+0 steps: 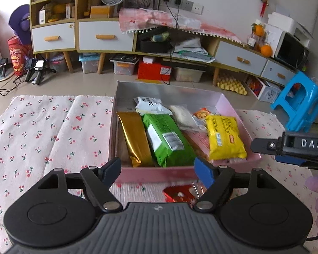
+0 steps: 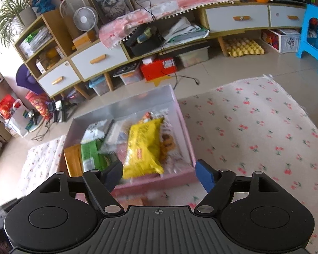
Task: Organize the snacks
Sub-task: 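Open both tools to release the gold and yellow packs in the box, then withdraw both tools from the box toward the remaining snacks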
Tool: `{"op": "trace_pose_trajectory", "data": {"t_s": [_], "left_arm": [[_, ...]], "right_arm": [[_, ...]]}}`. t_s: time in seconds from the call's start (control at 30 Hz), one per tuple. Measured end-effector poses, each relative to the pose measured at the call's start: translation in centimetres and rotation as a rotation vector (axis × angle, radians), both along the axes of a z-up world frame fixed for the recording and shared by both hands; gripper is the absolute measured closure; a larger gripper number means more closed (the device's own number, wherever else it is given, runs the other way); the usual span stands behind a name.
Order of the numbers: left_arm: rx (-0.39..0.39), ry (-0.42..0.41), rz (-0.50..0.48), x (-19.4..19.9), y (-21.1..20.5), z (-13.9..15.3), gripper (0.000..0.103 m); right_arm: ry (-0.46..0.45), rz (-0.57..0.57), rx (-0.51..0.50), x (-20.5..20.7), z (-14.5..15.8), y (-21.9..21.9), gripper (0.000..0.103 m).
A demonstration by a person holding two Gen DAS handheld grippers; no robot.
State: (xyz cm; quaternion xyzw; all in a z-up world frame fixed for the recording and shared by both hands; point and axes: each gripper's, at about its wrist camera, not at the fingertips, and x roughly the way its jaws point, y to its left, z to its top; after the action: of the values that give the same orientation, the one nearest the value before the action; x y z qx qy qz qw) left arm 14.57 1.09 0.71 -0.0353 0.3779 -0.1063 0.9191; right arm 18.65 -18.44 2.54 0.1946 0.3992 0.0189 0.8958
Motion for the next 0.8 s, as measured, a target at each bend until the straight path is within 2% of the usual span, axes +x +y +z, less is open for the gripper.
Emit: {"op": "trace_pose_trajectory", "data": {"t_s": [0.1,0.23,0.4,0.8], "left_arm": [[0.019,0.015,-0.013,-0.5,0.1,0.1,0.02],[0.039,0.037,-0.041,-1.1,0.1,0.1,0.016],[0.05,0.048,-0.073,-2.2,0.6,0.1,0.009],[0.148,0.05,-0.128,-5.1,2.0,-0.8,0.004]], "right_arm": [[0.047,0.008,0.005,-1.0,-0.4,-0.8,0.026],[0.077,0.013,0.014,-2.3,-0.3,-1.8,0.026],[0.085,0.053,-0.008,-4.2,-0.1,-2.6,0.018],[0.114,0.148,-0.121,-8.3,-0.8,-3.7,0.018]]}}
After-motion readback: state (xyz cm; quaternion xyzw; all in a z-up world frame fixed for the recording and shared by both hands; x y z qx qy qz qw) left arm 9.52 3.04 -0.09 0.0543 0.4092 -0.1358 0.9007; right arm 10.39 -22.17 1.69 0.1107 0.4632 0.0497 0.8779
